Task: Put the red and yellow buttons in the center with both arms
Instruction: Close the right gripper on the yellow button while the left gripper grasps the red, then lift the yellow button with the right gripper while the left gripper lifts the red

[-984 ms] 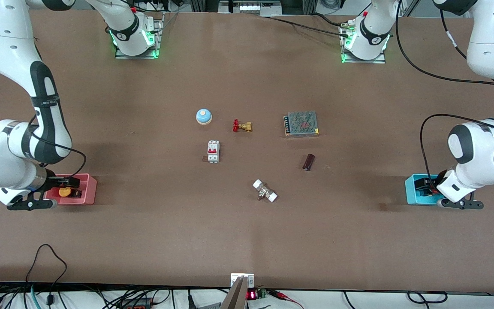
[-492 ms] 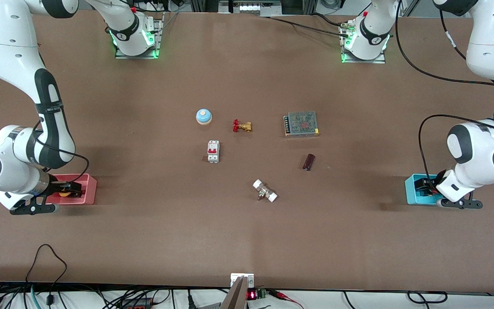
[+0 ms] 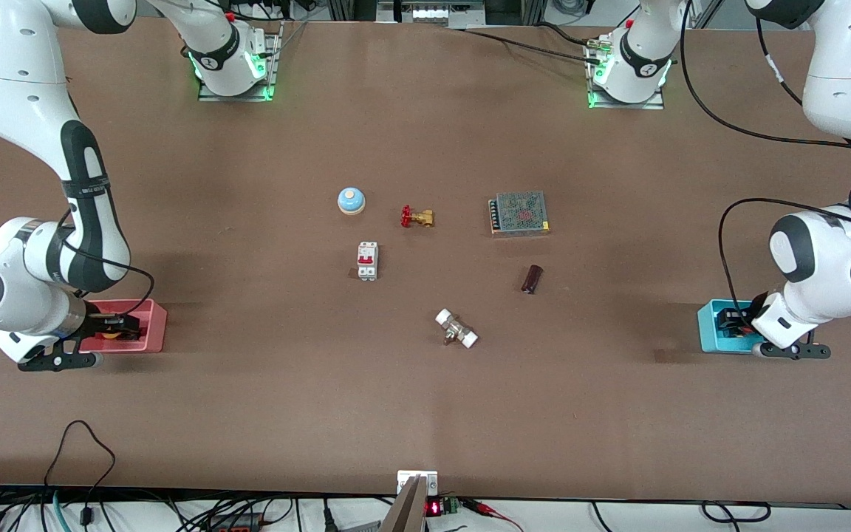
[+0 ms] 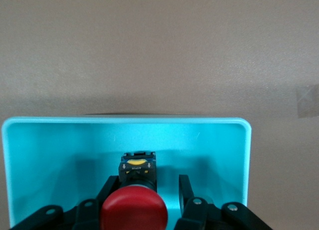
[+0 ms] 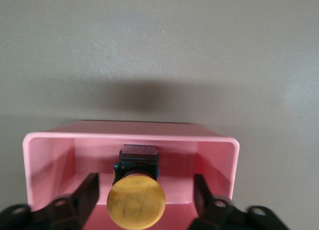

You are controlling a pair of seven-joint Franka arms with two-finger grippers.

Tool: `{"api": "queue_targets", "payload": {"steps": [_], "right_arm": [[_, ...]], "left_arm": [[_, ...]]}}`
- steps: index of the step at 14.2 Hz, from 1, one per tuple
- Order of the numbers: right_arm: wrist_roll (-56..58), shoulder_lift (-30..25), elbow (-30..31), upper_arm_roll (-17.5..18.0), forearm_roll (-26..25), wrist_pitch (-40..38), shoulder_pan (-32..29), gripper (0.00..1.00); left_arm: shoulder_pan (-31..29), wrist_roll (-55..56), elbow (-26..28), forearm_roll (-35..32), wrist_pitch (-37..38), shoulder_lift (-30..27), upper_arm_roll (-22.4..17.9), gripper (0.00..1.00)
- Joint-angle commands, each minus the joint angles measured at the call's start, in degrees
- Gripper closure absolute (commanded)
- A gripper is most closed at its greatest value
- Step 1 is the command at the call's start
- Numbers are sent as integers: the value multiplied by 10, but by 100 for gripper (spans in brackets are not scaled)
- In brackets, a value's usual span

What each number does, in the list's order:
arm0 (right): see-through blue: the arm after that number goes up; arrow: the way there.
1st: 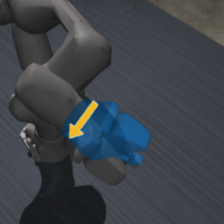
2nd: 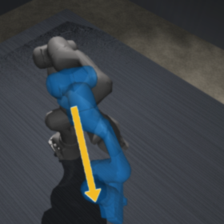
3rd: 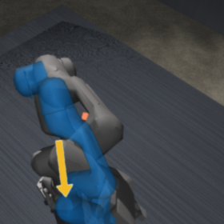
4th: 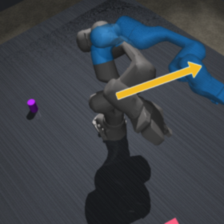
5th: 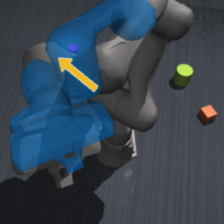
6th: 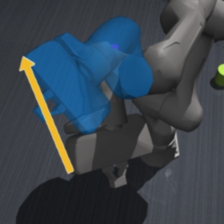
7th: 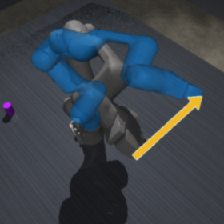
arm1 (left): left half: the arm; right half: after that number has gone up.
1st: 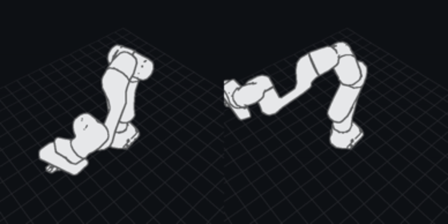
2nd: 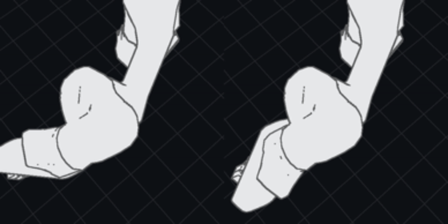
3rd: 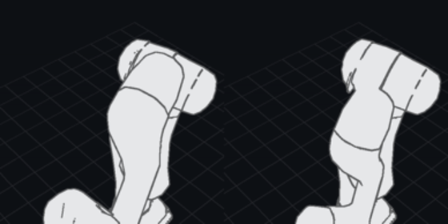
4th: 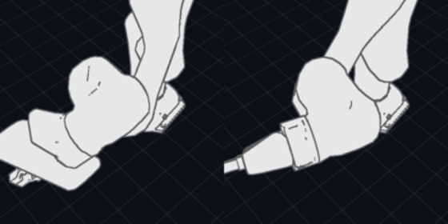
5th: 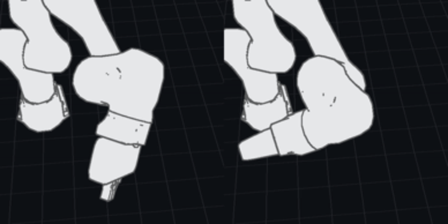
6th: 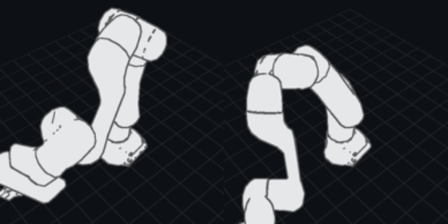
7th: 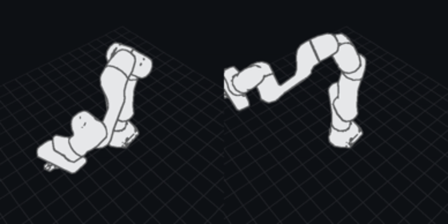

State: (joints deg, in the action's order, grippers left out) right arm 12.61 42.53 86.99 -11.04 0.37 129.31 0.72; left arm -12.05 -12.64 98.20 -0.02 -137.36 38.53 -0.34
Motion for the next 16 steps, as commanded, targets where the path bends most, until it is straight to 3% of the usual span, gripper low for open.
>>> {"api": "queue_targets", "payload": {"steps": [1,2,3,8,13,16], "right_arm": [[17,8,-15,7,12,-4,-8,35],[18,8,-15,6,12,-4,-8,39],[19,8,-15,6,12,-4,-8,47],[20,5,-16,6,11,-8,-8,69],[21,-3,-16,7,10,-24,-5,71],[21,-42,-36,8,7,-111,-2,71]], "left_arm": [[-11,-19,-2,17,-12,7,5,56],[-10,-19,-2,17,-12,8,5,63],[-10,-18,-3,17,-12,7,5,66],[-7,-30,-19,11,0,-13,5,84],[9,-35,-59,11,113,-59,7,83],[51,1,-90,12,210,-85,8,83]]}}
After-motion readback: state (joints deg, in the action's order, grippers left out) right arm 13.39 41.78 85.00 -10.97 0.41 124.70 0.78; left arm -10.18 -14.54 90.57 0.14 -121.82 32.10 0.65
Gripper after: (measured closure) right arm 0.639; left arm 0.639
